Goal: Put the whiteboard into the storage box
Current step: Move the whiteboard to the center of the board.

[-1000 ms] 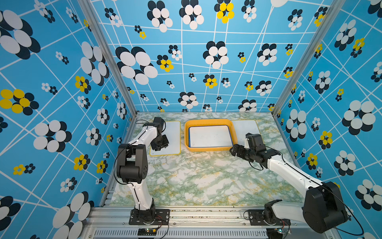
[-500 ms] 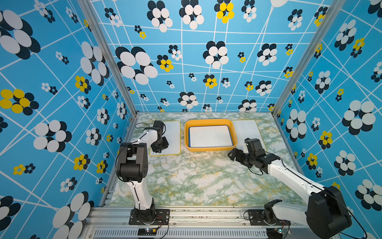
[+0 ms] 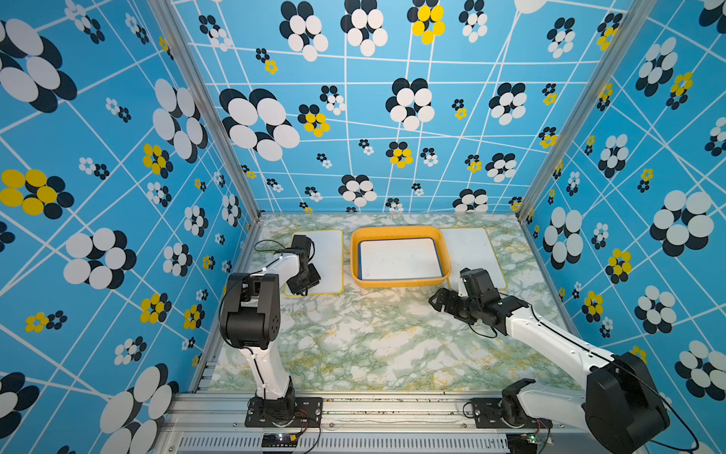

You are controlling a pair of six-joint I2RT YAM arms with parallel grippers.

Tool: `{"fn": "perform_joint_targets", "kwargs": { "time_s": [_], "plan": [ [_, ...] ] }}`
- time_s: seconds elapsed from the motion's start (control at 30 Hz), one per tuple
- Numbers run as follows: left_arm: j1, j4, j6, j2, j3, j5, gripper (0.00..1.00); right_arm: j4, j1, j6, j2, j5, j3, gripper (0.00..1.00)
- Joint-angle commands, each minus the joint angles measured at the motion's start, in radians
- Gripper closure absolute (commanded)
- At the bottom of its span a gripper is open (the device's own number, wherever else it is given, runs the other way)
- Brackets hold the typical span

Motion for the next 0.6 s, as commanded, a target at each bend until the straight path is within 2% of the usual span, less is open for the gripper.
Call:
{"fn": "perform_joint_targets", "kwargs": {
  "time_s": [0.0,0.17,0.33,0.57],
  "plan": [
    [-0.009,-0.085,-0.049,0.016,-0.081,0.008,0.58,0.015,0.008,0.018,-0.004,-0.004,-0.021,0.05],
    [-0.033,-0.181,-0.062,0.013,-0.105,-0.013,0.58,0.023,0.012,0.018,0.011,-0.023,-0.017,0.05],
    [-0.066,-0.238,-0.055,0.013,-0.114,0.02,0.61,0.029,0.015,0.019,0.016,-0.032,-0.022,0.05],
    [-0.155,-0.272,-0.087,-0.051,-0.175,0.025,0.71,0.03,0.018,0.024,-0.007,-0.041,-0.044,0.05]
  ]
}}
